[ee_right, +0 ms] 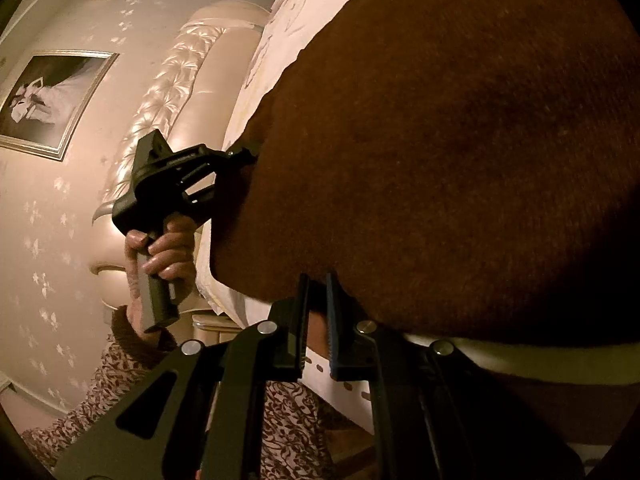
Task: Fold small clothes
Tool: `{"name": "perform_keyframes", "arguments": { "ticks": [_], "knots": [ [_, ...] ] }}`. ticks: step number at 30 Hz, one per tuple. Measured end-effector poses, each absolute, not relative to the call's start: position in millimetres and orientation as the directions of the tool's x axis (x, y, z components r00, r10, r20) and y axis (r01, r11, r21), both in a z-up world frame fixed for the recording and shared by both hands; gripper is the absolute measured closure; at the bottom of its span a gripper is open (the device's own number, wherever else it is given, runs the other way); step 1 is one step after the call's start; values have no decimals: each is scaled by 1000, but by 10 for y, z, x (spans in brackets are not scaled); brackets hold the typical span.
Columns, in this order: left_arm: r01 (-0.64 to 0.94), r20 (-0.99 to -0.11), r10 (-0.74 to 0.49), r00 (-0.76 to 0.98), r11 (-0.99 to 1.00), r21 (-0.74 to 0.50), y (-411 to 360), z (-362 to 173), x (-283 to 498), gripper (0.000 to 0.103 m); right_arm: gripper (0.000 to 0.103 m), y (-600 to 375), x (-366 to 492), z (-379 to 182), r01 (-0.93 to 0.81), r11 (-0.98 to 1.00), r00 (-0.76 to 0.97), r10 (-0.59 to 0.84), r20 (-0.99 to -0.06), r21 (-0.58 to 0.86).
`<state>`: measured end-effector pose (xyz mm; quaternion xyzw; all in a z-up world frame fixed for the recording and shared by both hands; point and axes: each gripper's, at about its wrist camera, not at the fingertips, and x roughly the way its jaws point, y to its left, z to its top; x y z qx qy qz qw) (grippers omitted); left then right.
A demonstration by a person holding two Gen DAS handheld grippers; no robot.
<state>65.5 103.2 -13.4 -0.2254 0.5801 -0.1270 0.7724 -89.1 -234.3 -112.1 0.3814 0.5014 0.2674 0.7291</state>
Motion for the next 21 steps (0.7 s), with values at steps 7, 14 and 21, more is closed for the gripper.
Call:
{"name": "perform_keyframes", "arguments": {
  "ticks": [7,14,21],
  "knots": [
    [-39,-844,-434,316,882,-469,770,214,604,90,97,-2332,-899,-1113,-11,563,358,774,-522,826],
    [42,-851,-410,328,906,-421,203,614,505,90,94,-2343,-867,-1113,-6,530,340,798,-497,848],
    [105,-864,-383,327,923,-369,-505,759,402,90,68,-2480,-916,-962,-13,541,292,807,-514,841]
  ]
}}
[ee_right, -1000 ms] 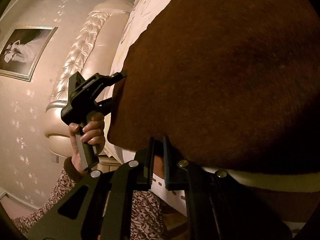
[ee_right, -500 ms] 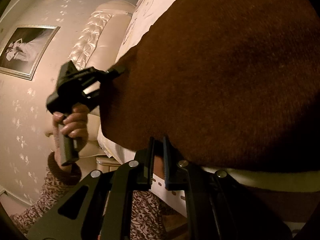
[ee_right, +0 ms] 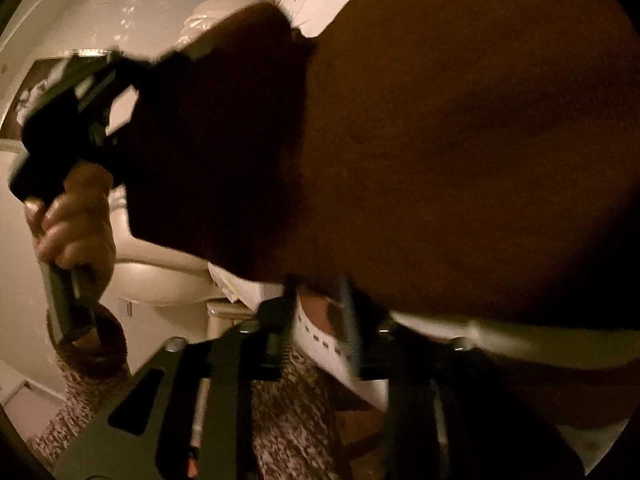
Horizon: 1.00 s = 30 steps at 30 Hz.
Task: Fold small clothes
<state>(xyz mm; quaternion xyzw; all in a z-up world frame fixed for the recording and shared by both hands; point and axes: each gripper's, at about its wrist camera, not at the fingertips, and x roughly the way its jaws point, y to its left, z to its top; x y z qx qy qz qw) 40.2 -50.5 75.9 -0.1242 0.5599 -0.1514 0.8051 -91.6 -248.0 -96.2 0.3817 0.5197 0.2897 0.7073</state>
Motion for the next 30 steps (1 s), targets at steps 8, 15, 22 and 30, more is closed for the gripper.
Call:
{"name": "perform_keyframes", "arguments": {
  "ticks": [8,15,22,30],
  "knots": [
    [137,-899,-298,322,954,-268,-1409,603,280,90,49,-2967,-1187,-636,-30,635,307,741,-598,772],
    [120,-934,-203,294,977,-174,-2042,227,201,90,48,-3489,-1588,-557,22,620,377,722,-580,785],
    [116,-929,-63,363,993,-22,-2313,139,122,85,48,-3794,-1787,-584,78,574,446,711,-543,816],
    [224,-904,-215,370,965,-138,-2590,250,-48,63,48,-3908,-1778,-562,109,564,495,683,-537,819]
  ]
}}
